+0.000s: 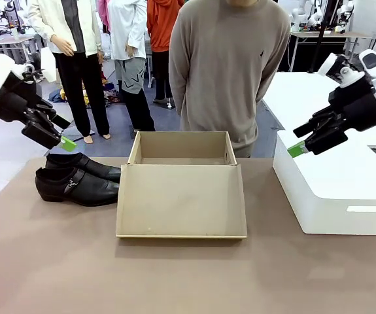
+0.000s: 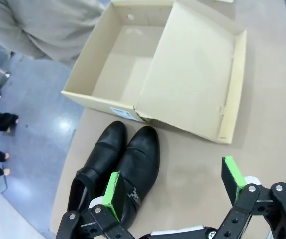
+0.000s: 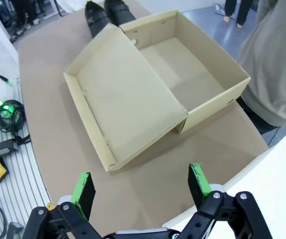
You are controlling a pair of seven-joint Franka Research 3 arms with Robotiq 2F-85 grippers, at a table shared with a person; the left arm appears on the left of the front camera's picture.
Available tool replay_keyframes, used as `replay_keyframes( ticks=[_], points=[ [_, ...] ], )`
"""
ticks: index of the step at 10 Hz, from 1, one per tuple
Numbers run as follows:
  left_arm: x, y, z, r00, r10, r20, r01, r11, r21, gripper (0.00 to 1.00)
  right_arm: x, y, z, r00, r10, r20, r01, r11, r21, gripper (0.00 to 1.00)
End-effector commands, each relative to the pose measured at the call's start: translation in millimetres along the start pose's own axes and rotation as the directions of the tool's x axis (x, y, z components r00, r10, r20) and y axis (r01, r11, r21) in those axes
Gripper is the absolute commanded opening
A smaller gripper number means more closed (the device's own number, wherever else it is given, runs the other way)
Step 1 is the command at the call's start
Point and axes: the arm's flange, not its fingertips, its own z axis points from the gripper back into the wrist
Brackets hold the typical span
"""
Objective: Pack the shoes into the box.
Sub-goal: Place one shoe of the Shoes into the Shoes Box.
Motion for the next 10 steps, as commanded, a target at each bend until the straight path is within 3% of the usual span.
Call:
replay_keyframes(
  ticks=[1,3,10],
  points=[
    [-7.0,14.3,1.5,1.0,0.015,0.027,-0.014,0.999,-0.038,1.0,-3.9,-7.2,3.9,0.998,0.033,0.049,-0.035,0.999,0.032,1.0],
    [-8.3,16.9,2.9,0.997,0.034,0.074,-0.029,0.997,-0.076,1.0,-3.2,-6.2,4.5,0.997,0.037,0.067,-0.04,0.999,0.034,1.0],
    [-8.4,11.3,2.8,0.997,0.049,0.059,-0.046,0.998,-0.052,1.0,-3.5,-0.4,6.0,0.999,0.004,0.047,-0.006,1.0,0.027,1.0]
  ],
)
